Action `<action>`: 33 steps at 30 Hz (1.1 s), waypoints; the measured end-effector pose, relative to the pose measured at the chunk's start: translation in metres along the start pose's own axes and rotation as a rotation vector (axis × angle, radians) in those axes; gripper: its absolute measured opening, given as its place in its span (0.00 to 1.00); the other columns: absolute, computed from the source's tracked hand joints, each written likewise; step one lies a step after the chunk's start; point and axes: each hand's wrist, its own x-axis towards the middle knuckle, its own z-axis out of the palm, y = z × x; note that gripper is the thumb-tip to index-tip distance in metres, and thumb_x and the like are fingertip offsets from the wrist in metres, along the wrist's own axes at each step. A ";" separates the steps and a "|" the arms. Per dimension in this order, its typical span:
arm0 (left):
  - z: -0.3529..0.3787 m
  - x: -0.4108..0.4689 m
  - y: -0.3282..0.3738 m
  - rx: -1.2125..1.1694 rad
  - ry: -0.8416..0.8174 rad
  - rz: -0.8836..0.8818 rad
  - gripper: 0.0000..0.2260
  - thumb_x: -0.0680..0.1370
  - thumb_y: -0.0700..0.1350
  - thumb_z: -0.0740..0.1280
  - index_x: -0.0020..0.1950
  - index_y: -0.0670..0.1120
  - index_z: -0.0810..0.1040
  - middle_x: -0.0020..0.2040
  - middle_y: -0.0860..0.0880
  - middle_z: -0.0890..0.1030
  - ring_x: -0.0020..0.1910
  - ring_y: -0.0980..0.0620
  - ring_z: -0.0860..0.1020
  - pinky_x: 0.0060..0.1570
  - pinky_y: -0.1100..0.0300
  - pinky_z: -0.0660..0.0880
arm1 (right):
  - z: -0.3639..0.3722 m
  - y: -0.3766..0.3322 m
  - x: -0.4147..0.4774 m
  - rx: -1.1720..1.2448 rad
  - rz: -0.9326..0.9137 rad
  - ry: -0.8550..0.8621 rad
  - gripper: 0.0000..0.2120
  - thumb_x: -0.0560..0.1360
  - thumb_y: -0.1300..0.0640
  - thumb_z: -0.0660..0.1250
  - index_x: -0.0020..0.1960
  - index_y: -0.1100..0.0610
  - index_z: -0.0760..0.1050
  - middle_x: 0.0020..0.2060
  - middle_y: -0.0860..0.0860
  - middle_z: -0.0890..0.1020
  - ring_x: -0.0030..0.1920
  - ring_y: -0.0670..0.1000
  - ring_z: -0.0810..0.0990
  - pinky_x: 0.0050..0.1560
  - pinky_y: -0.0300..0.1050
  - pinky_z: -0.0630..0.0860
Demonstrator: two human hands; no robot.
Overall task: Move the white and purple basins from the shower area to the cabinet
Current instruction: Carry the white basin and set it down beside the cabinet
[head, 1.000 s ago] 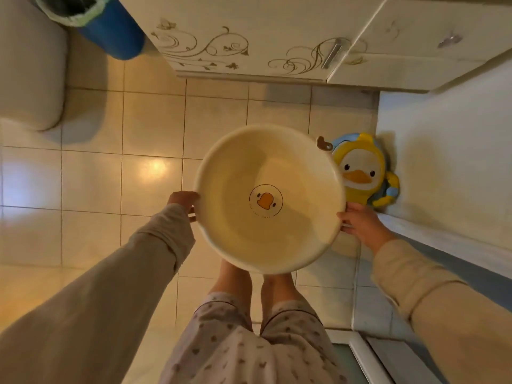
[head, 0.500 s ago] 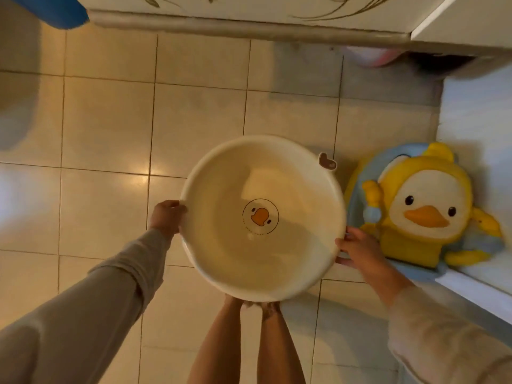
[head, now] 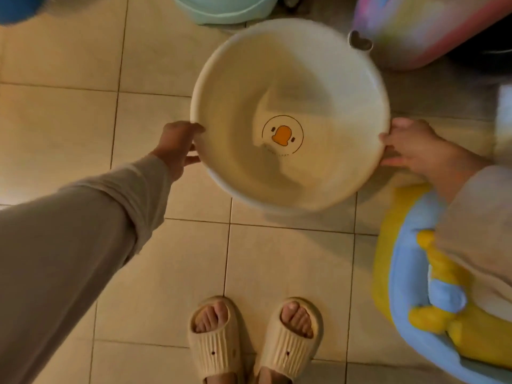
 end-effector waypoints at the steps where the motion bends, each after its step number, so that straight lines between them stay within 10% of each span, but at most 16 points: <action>1: 0.005 0.009 0.006 -0.003 0.000 0.024 0.18 0.76 0.39 0.60 0.65 0.40 0.72 0.55 0.44 0.75 0.53 0.44 0.74 0.52 0.51 0.76 | -0.003 -0.007 0.011 0.000 -0.014 -0.003 0.20 0.78 0.66 0.58 0.69 0.57 0.68 0.61 0.54 0.75 0.57 0.53 0.73 0.57 0.57 0.75; 5: 0.016 0.034 0.023 -0.023 0.024 0.066 0.14 0.75 0.39 0.60 0.59 0.42 0.74 0.48 0.47 0.76 0.50 0.46 0.75 0.42 0.57 0.76 | -0.001 -0.021 0.037 0.033 -0.005 -0.003 0.14 0.78 0.65 0.60 0.56 0.48 0.68 0.58 0.51 0.72 0.59 0.52 0.74 0.58 0.60 0.75; 14: -0.007 0.015 0.021 0.133 -0.015 0.031 0.20 0.78 0.44 0.60 0.69 0.43 0.68 0.58 0.49 0.72 0.57 0.47 0.74 0.57 0.49 0.75 | 0.005 -0.014 0.015 0.025 0.026 0.027 0.30 0.78 0.58 0.61 0.77 0.52 0.53 0.68 0.54 0.71 0.59 0.55 0.75 0.51 0.54 0.77; 21: -0.101 -0.168 -0.046 0.744 -0.106 -0.086 0.14 0.76 0.40 0.64 0.62 0.39 0.77 0.62 0.39 0.79 0.58 0.41 0.78 0.58 0.53 0.72 | 0.000 0.087 -0.206 -0.412 0.002 0.026 0.16 0.76 0.62 0.62 0.62 0.63 0.75 0.57 0.61 0.81 0.58 0.60 0.78 0.54 0.45 0.70; 29: -0.197 -0.426 -0.044 0.326 -0.117 -0.632 0.08 0.79 0.32 0.55 0.49 0.36 0.73 0.38 0.42 0.76 0.24 0.53 0.79 0.31 0.61 0.67 | -0.044 0.115 -0.488 -0.090 0.271 -0.142 0.09 0.77 0.64 0.61 0.54 0.64 0.77 0.39 0.58 0.81 0.37 0.55 0.79 0.36 0.44 0.75; 33: -0.201 -0.506 -0.018 0.252 -0.161 -0.660 0.07 0.78 0.32 0.56 0.46 0.38 0.73 0.38 0.42 0.75 0.27 0.48 0.76 0.34 0.62 0.63 | -0.081 0.095 -0.562 -0.096 0.306 -0.164 0.07 0.77 0.63 0.61 0.51 0.62 0.77 0.35 0.54 0.80 0.35 0.52 0.78 0.35 0.42 0.76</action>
